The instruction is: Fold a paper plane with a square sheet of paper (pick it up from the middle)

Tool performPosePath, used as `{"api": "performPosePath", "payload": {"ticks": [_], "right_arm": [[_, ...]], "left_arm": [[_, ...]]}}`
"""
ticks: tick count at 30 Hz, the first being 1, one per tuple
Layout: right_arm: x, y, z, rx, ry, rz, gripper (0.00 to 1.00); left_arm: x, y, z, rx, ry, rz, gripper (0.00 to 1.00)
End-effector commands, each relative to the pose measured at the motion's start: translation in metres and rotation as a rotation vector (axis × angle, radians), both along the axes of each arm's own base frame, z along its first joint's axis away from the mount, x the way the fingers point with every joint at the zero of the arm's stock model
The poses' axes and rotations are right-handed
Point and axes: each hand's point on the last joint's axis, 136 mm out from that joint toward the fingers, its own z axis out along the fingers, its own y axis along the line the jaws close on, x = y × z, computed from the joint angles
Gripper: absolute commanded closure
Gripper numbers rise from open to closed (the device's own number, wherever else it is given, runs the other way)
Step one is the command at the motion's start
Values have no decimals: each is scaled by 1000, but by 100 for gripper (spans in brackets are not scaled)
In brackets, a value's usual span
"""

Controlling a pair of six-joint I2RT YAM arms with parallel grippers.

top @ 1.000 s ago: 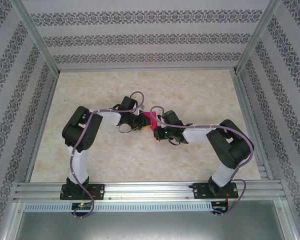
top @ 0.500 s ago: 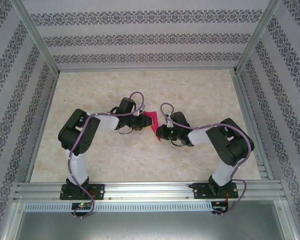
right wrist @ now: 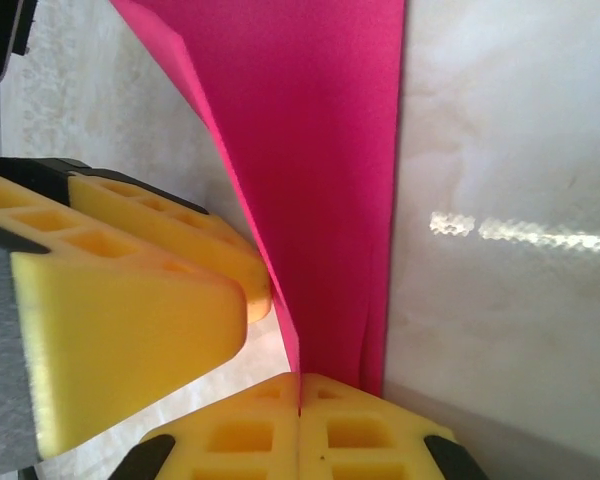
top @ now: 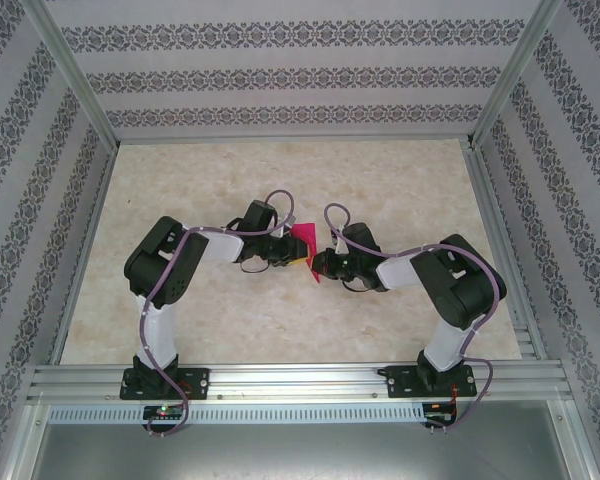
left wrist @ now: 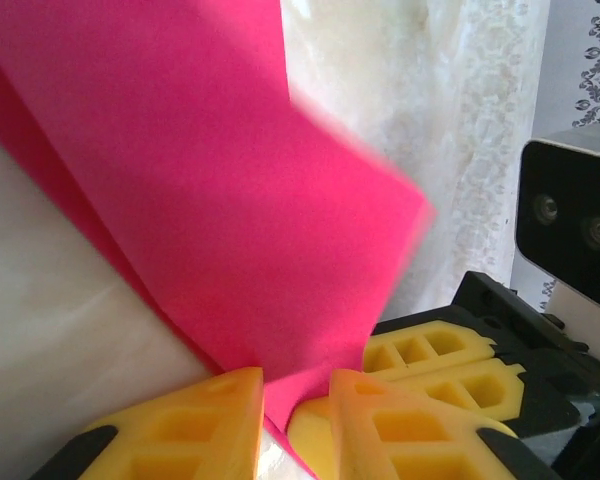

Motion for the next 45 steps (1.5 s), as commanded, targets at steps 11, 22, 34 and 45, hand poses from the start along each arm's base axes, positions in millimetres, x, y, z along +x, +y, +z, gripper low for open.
{"api": "performPosePath", "payload": {"ticks": [11, 22, 34, 45], "right_arm": [[-4, -9, -24, -64, 72, -3, 94], [-4, -8, -21, -71, 79, 5, 90], [-10, -9, -1, -36, 83, 13, 83], [-26, -14, 1, -26, 125, 11, 89]], "left_arm": [[10, -13, 10, -14, -75, -30, 76], [2, 1, -30, 157, 40, -17, 79], [-2, 11, -47, 239, 84, -7, 80], [-4, 14, -49, 252, 86, -8, 80]]}}
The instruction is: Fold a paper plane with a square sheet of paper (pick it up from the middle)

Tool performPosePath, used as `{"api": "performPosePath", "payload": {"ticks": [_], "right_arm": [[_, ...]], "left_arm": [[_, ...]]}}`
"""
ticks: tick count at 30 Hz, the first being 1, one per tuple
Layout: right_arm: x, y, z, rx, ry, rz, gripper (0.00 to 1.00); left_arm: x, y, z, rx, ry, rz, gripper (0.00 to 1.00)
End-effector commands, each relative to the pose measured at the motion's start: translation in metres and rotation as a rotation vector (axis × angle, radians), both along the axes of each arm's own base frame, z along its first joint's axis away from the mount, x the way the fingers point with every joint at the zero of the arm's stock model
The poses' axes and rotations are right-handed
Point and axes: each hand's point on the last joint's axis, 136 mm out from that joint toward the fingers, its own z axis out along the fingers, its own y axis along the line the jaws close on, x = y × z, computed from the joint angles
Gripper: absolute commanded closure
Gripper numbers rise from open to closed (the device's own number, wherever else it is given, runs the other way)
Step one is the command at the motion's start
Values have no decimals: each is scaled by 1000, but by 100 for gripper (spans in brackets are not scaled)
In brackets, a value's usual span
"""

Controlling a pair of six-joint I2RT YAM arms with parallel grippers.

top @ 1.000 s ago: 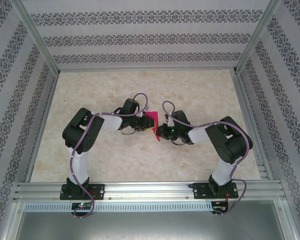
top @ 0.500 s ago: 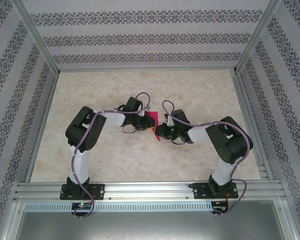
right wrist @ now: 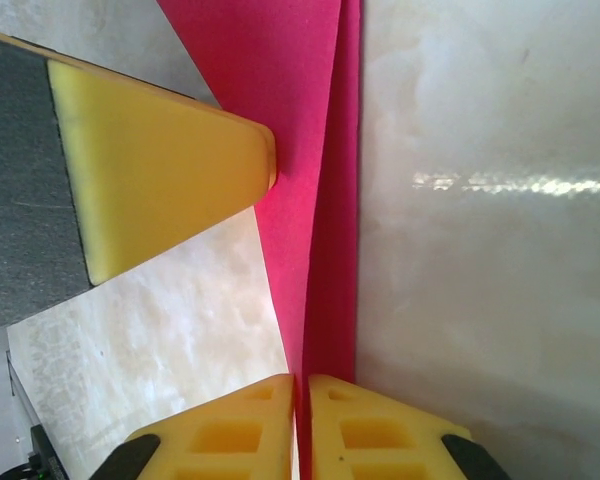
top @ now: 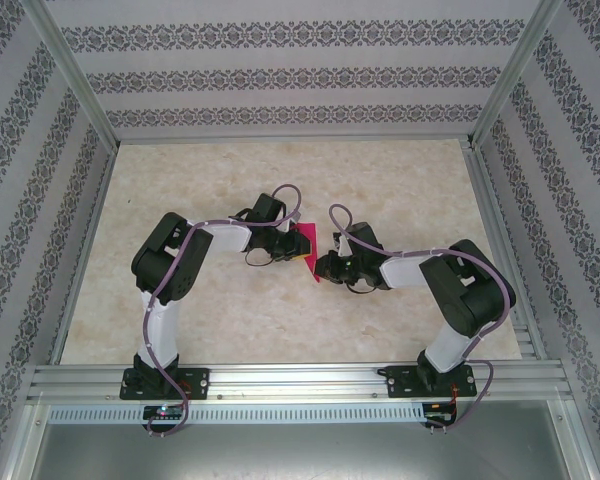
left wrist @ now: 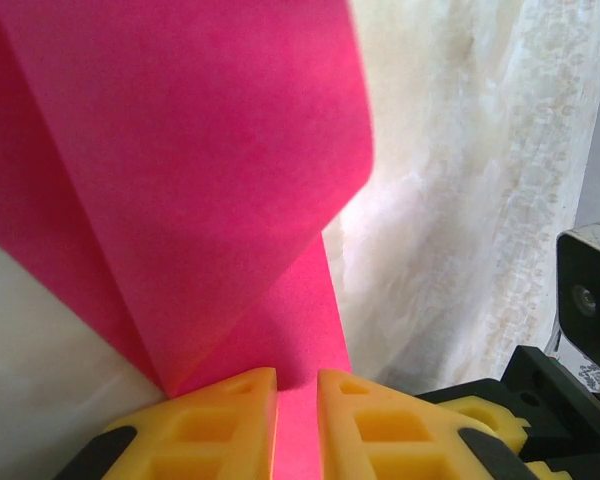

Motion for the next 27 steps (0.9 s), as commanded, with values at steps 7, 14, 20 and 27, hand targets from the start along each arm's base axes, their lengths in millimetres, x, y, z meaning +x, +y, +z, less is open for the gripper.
{"api": "performPosePath", "payload": {"ticks": [7, 14, 20, 27], "right_arm": [[-13, -6, -14, -13, 67, 7, 95], [-12, -8, 7, -15, 27, 18, 86], [-14, -9, 11, -20, 27, 26, 89], [-20, -4, -3, -31, 68, 48, 96]], "left_arm": [[-19, 19, -43, 142, 75, 6, 80], [-21, 20, -43, 148, 79, 7, 80], [-20, 20, -44, 149, 80, 7, 80], [-21, 20, -44, 150, 81, 5, 80]]}}
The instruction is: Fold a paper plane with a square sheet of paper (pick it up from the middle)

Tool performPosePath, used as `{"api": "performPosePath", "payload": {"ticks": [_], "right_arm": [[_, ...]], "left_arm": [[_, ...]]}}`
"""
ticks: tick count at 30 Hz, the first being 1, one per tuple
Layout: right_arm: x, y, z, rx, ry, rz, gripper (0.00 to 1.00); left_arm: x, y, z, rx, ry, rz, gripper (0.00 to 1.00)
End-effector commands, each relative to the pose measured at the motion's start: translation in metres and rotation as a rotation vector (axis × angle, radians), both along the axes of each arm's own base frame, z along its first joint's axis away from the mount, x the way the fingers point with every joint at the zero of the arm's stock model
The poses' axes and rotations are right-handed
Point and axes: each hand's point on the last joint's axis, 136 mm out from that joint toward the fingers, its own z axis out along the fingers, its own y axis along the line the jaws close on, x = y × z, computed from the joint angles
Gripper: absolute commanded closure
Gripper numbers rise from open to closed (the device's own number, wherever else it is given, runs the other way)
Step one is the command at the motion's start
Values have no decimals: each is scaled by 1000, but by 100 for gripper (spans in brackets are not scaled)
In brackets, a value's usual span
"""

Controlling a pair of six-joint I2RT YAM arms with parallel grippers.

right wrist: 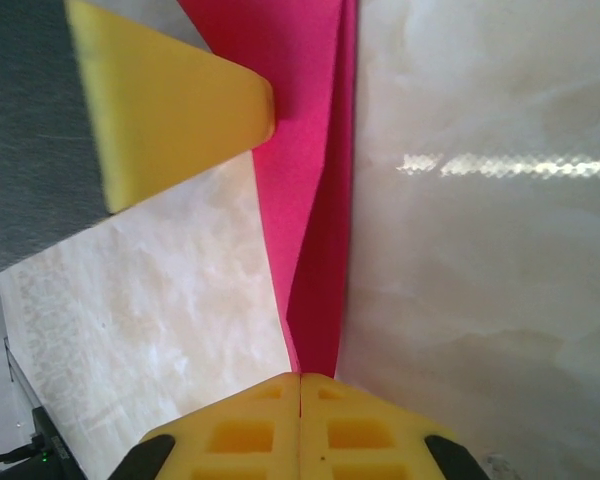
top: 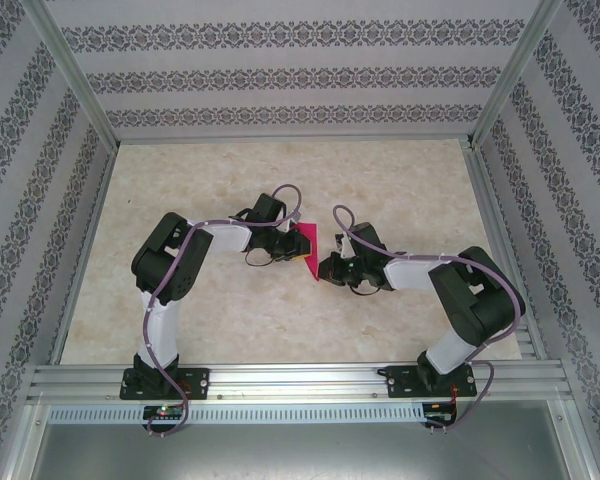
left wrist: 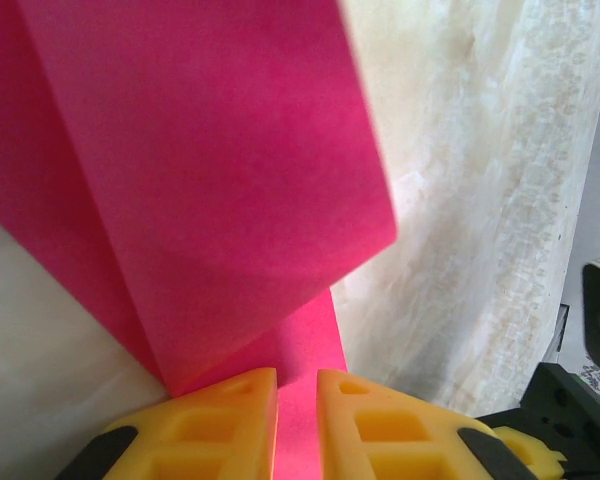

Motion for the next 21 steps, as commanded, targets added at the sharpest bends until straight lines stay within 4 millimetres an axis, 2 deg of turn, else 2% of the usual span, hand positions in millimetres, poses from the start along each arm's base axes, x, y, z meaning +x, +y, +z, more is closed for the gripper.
{"api": "performPosePath", "payload": {"ticks": [1, 4, 7, 12, 15, 21], "right_arm": [[-8, 3, -10, -10, 42, 41, 96], [-13, 5, -20, -23, 69, 57, 96], [-15, 6, -21, -23, 76, 63, 95], [-4, -2, 8, -18, -3, 32, 84], [2, -8, 19, -26, -31, 12, 82], [1, -2, 13, -24, 1, 30, 83]], "left_arm": [[-22, 21, -45, 149, 87, 6, 81], [-22, 20, -44, 147, 85, 5, 81], [-22, 21, -45, 149, 87, 7, 81], [-23, 22, -46, 151, 91, 9, 81], [-22, 22, -45, 150, 89, 9, 81], [-23, 22, -45, 151, 90, 11, 81]]}}
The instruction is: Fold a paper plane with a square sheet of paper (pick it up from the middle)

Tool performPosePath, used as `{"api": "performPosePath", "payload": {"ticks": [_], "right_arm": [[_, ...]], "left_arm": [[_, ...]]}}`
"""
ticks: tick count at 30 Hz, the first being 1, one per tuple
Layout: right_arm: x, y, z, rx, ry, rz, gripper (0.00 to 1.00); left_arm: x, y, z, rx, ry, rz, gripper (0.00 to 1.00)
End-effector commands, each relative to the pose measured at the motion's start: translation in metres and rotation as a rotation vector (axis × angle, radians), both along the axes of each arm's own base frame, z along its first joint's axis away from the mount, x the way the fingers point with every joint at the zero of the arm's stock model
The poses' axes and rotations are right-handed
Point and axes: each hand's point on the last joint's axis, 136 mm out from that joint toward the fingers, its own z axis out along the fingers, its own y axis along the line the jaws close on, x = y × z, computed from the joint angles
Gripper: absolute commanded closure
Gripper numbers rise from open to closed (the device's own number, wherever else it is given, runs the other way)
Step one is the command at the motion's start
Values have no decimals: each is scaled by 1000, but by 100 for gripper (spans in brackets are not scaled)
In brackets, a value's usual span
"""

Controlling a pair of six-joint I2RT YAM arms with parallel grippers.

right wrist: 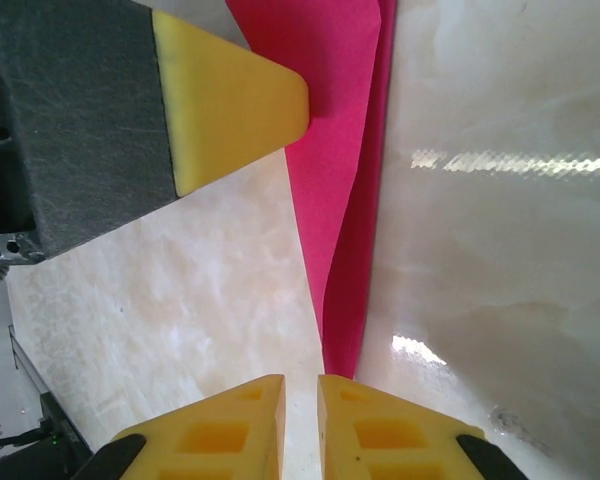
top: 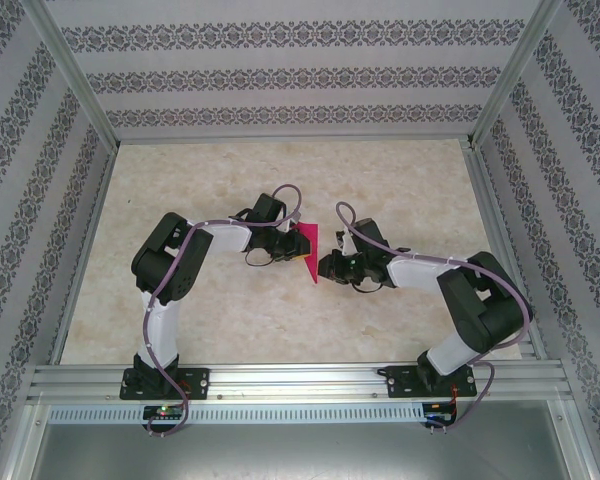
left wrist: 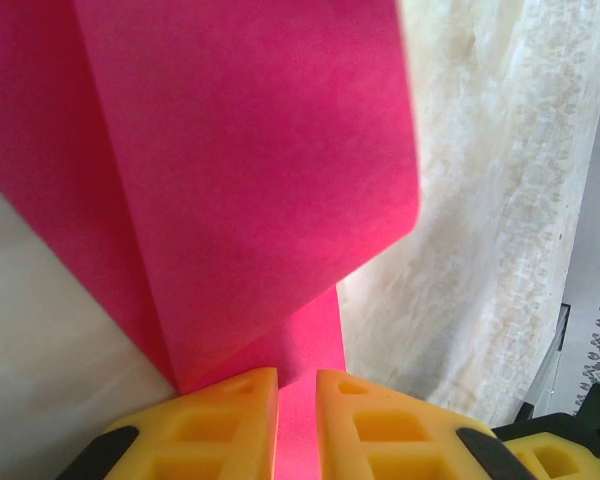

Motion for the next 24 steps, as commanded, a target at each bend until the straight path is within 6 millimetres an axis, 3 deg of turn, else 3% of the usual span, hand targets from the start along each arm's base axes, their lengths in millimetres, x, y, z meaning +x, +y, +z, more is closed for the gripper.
{"api": "performPosePath", "payload": {"ticks": [1, 10, 17, 24], "right_arm": [[1, 2, -6, -22, 10, 13, 83], [-4, 16, -10, 7, 21, 52, 83], [-4, 18, -9, 13, 17, 54, 91], [-1, 14, -3, -5, -8, 40, 83]], "left_arm": [[-24, 21, -46, 151, 94, 12, 81], [-24, 22, -46, 153, 95, 12, 81], [-24, 22, -48, 156, 98, 12, 81], [-26, 23, -50, 159, 104, 12, 81]]}}
